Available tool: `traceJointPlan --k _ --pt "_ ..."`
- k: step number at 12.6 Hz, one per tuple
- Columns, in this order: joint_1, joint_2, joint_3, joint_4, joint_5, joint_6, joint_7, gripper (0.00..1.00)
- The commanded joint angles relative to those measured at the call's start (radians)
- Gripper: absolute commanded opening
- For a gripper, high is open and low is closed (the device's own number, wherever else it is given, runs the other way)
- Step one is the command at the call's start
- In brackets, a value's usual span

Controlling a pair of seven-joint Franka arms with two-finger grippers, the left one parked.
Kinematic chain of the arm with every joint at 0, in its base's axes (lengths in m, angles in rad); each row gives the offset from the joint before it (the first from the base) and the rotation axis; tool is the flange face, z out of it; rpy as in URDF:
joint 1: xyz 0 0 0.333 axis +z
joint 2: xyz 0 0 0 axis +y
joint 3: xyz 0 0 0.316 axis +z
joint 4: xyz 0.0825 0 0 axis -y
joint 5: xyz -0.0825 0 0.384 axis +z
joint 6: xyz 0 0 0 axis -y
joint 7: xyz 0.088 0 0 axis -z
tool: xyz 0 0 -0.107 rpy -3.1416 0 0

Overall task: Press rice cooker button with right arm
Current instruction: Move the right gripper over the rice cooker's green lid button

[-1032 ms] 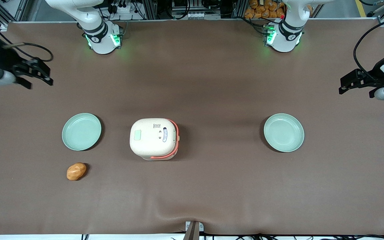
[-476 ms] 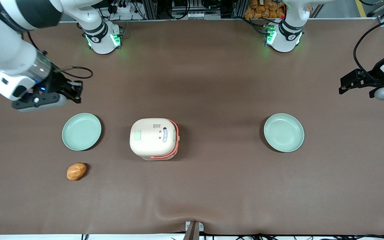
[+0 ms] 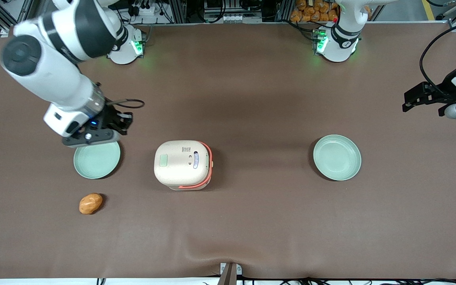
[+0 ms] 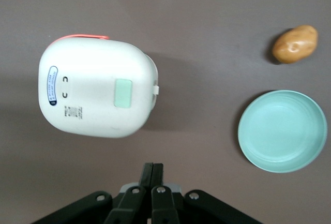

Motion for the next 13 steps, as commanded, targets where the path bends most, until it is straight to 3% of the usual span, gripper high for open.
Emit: traceJointPlan --k 1,5,13 --pt "0.03 0.05 -0.009 0.016 0.011 0.047 0.022 0.0" --pt "0.1 0.127 -0.01 0.013 -0.001 0.143 0.094 0.0" --pt "0.084 0.216 -0.012 0.005 -0.039 0.248 0.092 0.0"
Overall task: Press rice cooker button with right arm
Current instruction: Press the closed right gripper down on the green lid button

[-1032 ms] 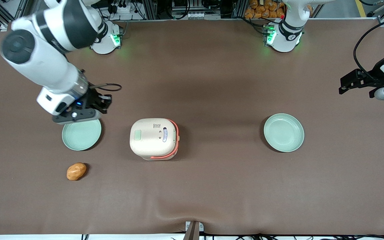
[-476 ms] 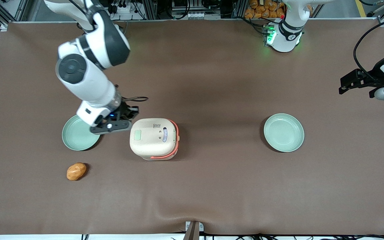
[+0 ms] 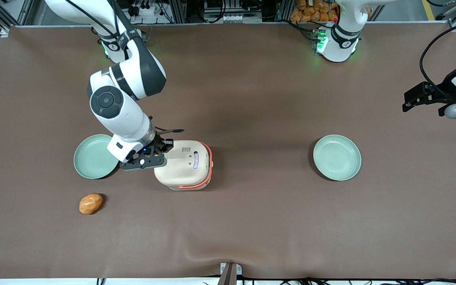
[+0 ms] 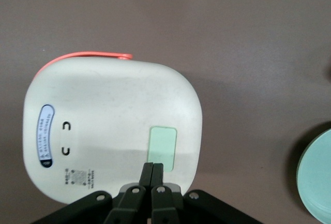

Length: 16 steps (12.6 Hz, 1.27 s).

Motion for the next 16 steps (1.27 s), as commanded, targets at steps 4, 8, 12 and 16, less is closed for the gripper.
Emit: traceJointPlan --k 4,8,12,16 --pt "-0.007 0.028 0.002 0.008 -0.032 0.015 0.012 0.0" --pt "-0.009 0.039 0.002 0.006 -0.032 0.035 0.012 0.0" --pt "-0.007 0.048 0.002 0.008 -0.032 0.051 0.012 0.0" --pt "-0.004 0.059 0.002 0.008 -0.032 0.063 0.014 0.0"
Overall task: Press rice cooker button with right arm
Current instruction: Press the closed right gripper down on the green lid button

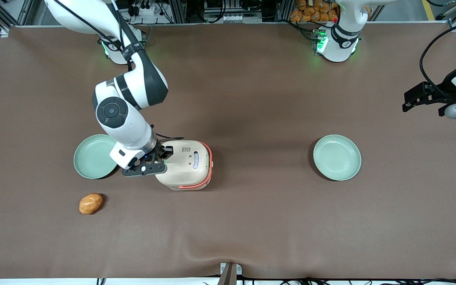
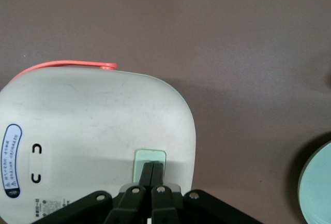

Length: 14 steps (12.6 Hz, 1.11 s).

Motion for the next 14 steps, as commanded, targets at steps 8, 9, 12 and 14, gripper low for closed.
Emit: traceJointPlan --k 8,9,12,14 --pt "-0.006 0.04 0.005 -0.05 -0.019 0.111 0.012 0.0" --pt "-0.007 0.037 0.005 -0.043 -0.019 0.1 0.014 0.0" --pt "-0.007 -0.003 0.007 0.002 0.002 0.025 0.009 0.0" --pt "-0.014 -0.032 0.005 0.073 0.023 -0.112 0.009 0.0"
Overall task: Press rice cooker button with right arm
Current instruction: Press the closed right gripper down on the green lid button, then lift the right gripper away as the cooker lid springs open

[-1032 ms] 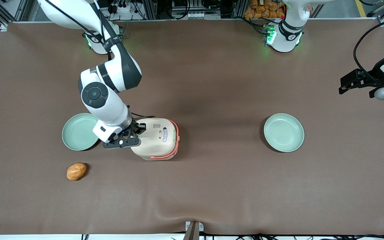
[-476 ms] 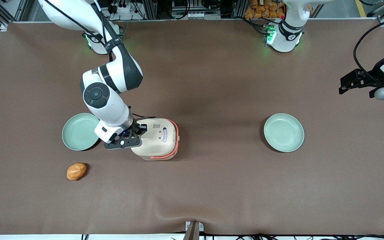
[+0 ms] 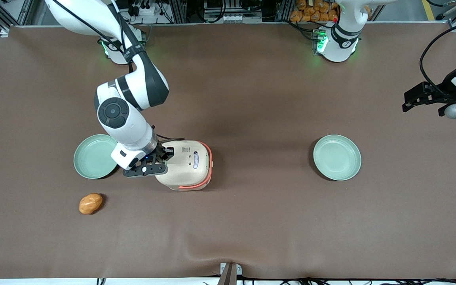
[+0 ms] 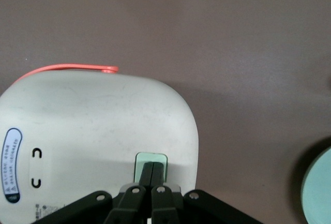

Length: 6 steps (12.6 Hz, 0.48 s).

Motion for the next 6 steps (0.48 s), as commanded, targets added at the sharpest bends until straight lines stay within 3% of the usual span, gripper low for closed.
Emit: traceJointPlan --k 1,4,6 --pt "-0.019 -0.033 0.005 0.1 0.054 -0.168 0.009 0.0" --pt "-0.087 -0.042 0.006 0.244 0.147 -0.368 0.0 0.0" --pt "-0.127 -0.059 0.003 0.286 0.147 -0.448 -0.006 0.24"
